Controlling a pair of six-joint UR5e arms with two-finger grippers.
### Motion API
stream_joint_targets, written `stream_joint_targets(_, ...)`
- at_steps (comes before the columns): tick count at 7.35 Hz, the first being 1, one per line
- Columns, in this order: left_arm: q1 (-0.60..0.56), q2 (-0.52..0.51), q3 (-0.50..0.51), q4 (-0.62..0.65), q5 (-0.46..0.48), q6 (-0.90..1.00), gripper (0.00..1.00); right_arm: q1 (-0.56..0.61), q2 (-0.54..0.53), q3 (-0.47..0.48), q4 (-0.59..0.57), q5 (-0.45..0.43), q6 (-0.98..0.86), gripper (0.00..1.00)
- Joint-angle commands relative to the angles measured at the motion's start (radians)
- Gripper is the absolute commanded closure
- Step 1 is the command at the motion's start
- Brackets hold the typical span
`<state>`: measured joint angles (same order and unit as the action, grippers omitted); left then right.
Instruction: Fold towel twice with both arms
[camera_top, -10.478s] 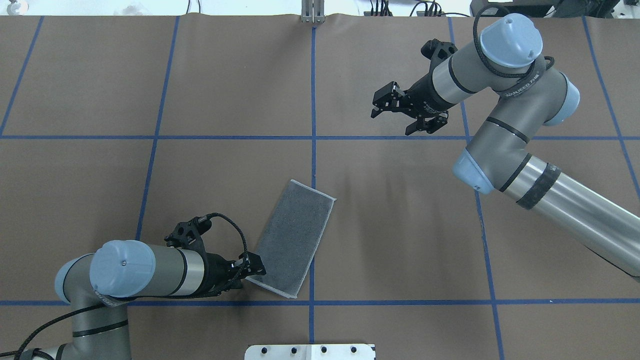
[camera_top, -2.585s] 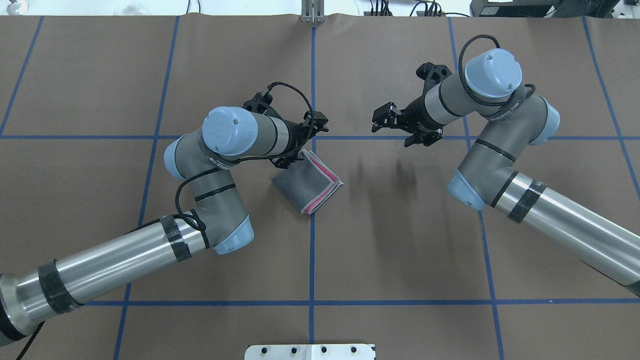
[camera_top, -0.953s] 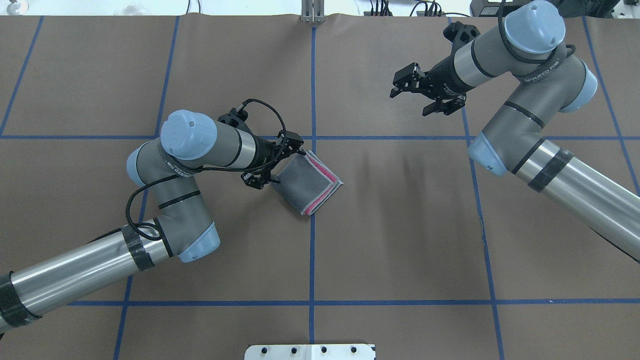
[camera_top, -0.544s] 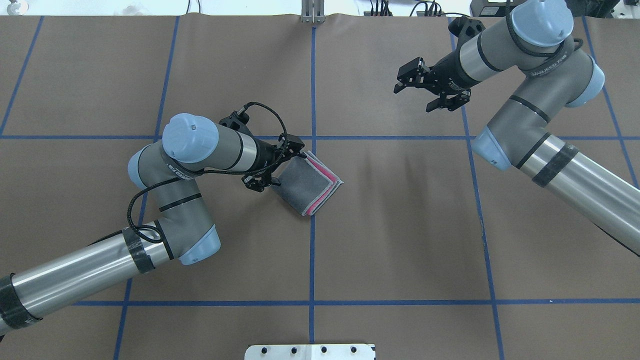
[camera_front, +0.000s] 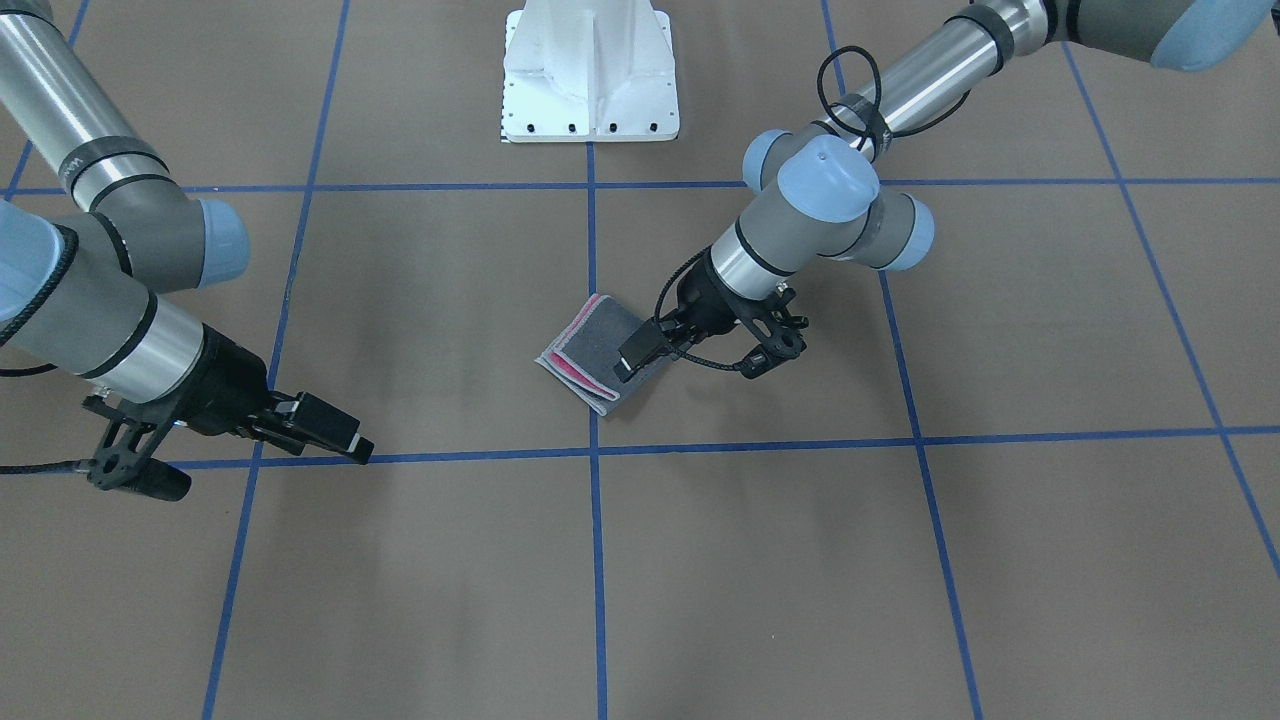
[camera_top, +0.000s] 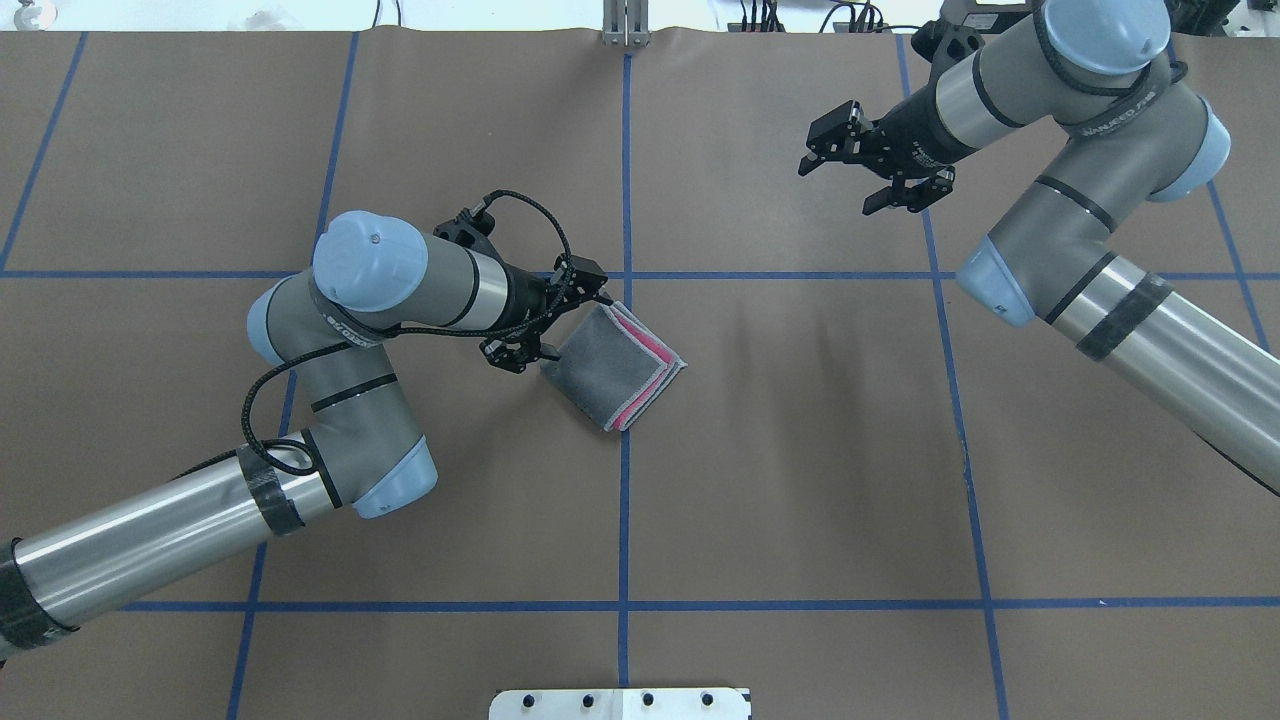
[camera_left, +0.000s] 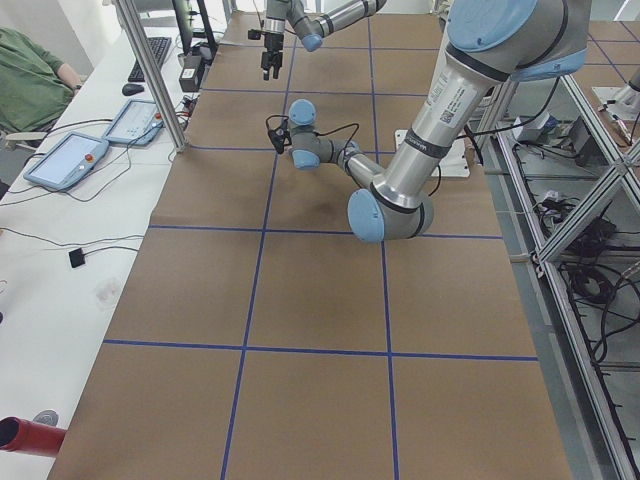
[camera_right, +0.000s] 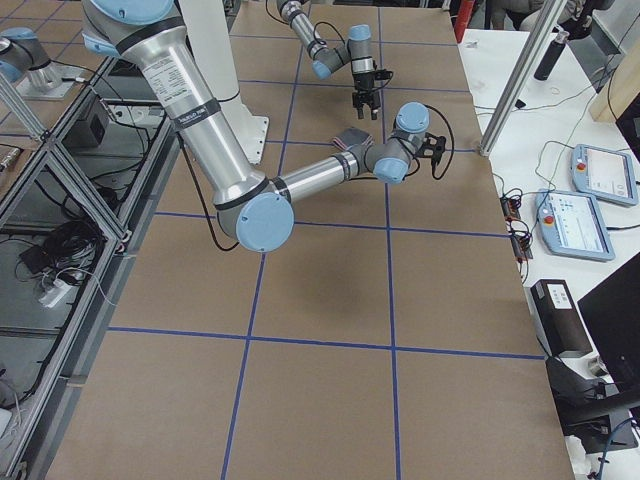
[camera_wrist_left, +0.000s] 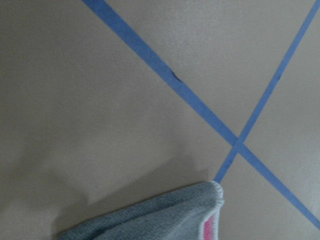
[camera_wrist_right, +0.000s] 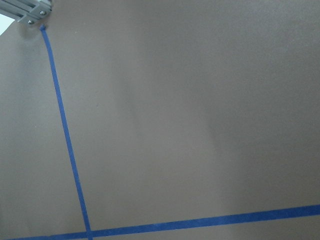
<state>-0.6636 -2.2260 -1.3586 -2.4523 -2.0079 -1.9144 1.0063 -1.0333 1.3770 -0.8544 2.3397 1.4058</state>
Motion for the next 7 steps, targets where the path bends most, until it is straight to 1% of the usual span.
stream_joint_targets(1,-0.100,0.060,-0.036,0.006,-0.035,0.198,0.00,0.082,-0.027,0.013,-0.044,0.027,-0.110,0.00)
stream_joint_targets(2,-0.169,0.106,-0.080,0.007,-0.032,0.298,0.00,0.093,-0.065,0.040,-0.046,-0.009,-0.154,0.00)
stream_joint_targets(3,-0.235,0.155,-0.098,0.007,-0.029,0.405,0.00,0.113,-0.059,0.048,-0.082,-0.031,-0.166,0.00)
stream_joint_targets(4,-0.264,0.257,-0.117,0.007,-0.040,0.543,0.00,0.120,-0.060,0.030,-0.162,-0.069,-0.312,0.00)
stream_joint_targets(5,-0.304,0.316,-0.113,0.031,-0.066,0.762,0.00,0.106,-0.059,0.024,-0.318,-0.129,-0.588,0.00)
stream_joint_targets(6,-0.388,0.331,-0.126,0.130,-0.113,0.899,0.00,0.115,-0.059,0.027,-0.442,-0.140,-0.775,0.00)
stream_joint_targets(7,-0.484,0.357,-0.155,0.242,-0.130,1.036,0.00,0.164,-0.067,0.027,-0.512,-0.141,-0.850,0.00)
